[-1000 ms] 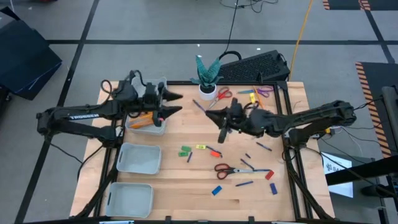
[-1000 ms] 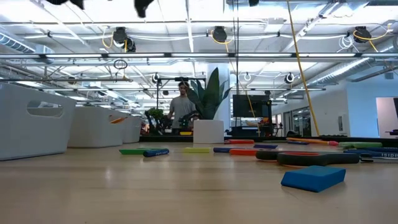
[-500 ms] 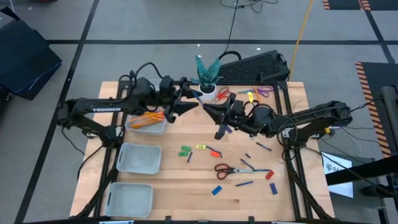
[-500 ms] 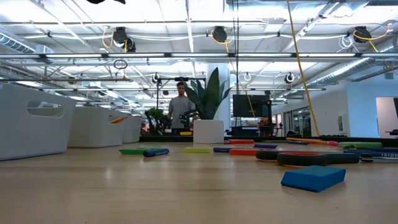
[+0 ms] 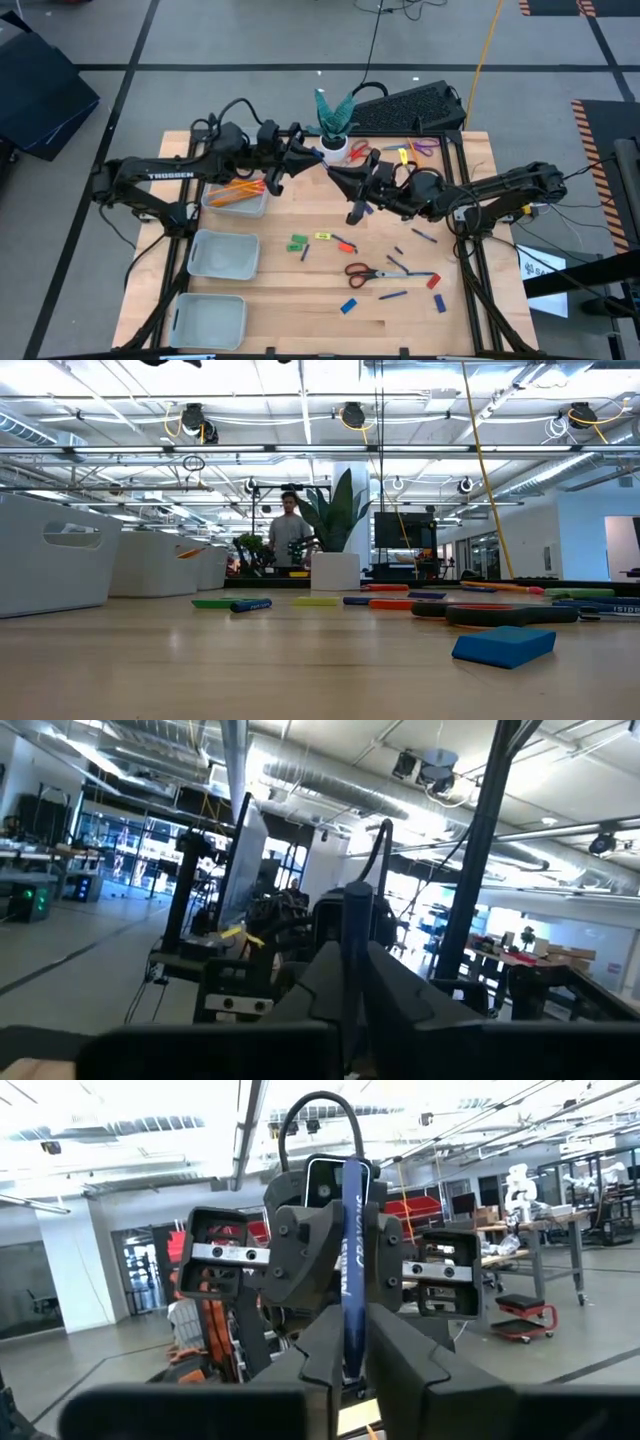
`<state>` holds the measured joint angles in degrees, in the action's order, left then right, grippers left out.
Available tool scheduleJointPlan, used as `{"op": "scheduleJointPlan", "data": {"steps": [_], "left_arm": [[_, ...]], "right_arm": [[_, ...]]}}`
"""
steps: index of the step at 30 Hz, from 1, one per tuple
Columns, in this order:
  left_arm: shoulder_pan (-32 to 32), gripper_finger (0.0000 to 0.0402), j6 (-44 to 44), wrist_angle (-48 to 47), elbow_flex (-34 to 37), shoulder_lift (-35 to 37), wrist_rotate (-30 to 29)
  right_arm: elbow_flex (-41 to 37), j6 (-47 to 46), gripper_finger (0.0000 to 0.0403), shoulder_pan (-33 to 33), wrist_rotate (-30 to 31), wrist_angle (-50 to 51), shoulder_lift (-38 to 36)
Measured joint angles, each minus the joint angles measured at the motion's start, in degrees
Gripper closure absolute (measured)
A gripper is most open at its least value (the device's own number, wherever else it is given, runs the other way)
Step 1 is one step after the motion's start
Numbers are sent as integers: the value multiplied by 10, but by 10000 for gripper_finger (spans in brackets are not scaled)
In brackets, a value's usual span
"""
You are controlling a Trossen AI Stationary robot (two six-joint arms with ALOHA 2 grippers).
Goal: Sort crayons/erasers/pens/pencils in bins
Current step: Put the blue crayon into the top gray bin
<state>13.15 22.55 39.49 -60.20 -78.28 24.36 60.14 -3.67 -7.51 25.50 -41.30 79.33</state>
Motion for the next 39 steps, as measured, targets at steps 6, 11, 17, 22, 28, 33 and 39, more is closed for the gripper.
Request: {"op": "scheduleJointPlan", "data": {"steps": [6, 11, 17, 22, 28, 33, 39], "left_arm": [[18, 377, -38, -132, -27, 25, 4], [74, 383, -147, -422, -90, 69, 3], [186, 380, -260, -754, -117, 100, -136], [281, 383, -287, -887, -101, 68, -255], [353, 378, -312, -906, -68, -9, -307], [380, 379, -340, -871, -56, -77, -345], [393, 367, -330, -862, -56, -138, -354]], "right_arm": [[0, 1, 268, 0, 3, 11, -1], [0, -29, 188, 0, 3, 71, 0], [0, -67, 131, 0, 1, 200, 0], [0, -82, 126, 8, -27, 313, 0], [34, -87, 132, 30, -91, 440, 6], [81, -69, 132, 38, -133, 523, 44], [99, -59, 133, 38, -227, 575, 132]]}}
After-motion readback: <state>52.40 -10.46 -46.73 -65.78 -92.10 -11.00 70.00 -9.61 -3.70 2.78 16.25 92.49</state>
